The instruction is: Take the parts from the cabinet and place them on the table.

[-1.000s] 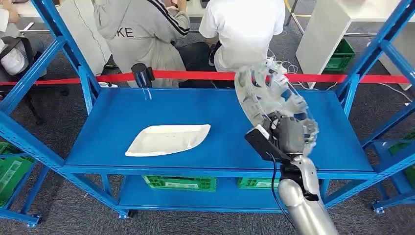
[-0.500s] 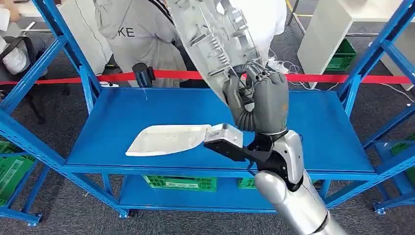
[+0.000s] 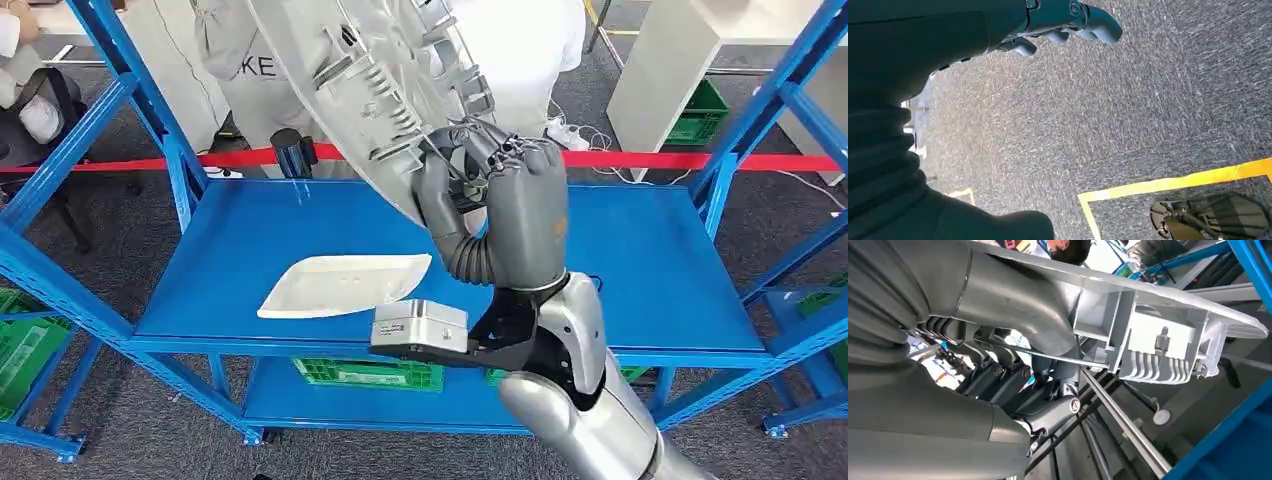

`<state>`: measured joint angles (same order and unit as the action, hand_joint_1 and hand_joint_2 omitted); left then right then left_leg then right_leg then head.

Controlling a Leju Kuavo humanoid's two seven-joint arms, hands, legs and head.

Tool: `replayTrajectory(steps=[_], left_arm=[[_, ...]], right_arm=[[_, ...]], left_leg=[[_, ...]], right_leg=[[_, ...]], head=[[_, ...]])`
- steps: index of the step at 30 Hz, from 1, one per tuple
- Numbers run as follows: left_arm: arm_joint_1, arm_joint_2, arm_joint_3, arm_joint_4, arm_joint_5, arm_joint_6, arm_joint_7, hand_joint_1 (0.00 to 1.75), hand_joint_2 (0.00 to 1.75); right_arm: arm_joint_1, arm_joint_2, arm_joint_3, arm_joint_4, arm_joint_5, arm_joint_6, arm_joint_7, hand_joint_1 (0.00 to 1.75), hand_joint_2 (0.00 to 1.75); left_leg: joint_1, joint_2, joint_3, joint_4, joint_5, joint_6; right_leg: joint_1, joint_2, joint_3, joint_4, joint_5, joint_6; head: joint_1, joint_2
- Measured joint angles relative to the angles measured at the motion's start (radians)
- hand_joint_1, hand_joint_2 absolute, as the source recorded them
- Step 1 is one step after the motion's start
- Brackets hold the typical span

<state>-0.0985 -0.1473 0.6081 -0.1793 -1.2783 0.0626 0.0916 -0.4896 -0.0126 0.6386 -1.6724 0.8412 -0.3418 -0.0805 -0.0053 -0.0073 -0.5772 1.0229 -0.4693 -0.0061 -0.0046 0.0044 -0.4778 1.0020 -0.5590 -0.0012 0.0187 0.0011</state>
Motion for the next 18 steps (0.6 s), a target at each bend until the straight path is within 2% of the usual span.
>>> replayTrajectory(steps=[12,18], left_arm=[[0.003,0.001,0.0,0.0,-0.018,-0.02,0.012,0.0,1.75],[0.006,0.004,0.002,0.0,0.011,-0.028,0.031,0.0,1.75]], right_arm=[[0.044,0.0,0.002,-0.011,0.041,-0.003,0.017,1.75,1.75],[0.029,-0.003,0.002,0.017,-0.009,-0.008,-0.005,1.75,1.75]], left_leg=[[0.0,0.0,0.0,0.0,0.0,0.0],[-0.002,0.0,-0.001,0.001,-0.001,0.001]], right_leg=[[0.0,0.0,0.0,0.0,0.0,0.0],[-0.005,0.0,0.0,-0.002,0.001,0.001]], head=[[0.0,0.0],[0.0,0.0]])
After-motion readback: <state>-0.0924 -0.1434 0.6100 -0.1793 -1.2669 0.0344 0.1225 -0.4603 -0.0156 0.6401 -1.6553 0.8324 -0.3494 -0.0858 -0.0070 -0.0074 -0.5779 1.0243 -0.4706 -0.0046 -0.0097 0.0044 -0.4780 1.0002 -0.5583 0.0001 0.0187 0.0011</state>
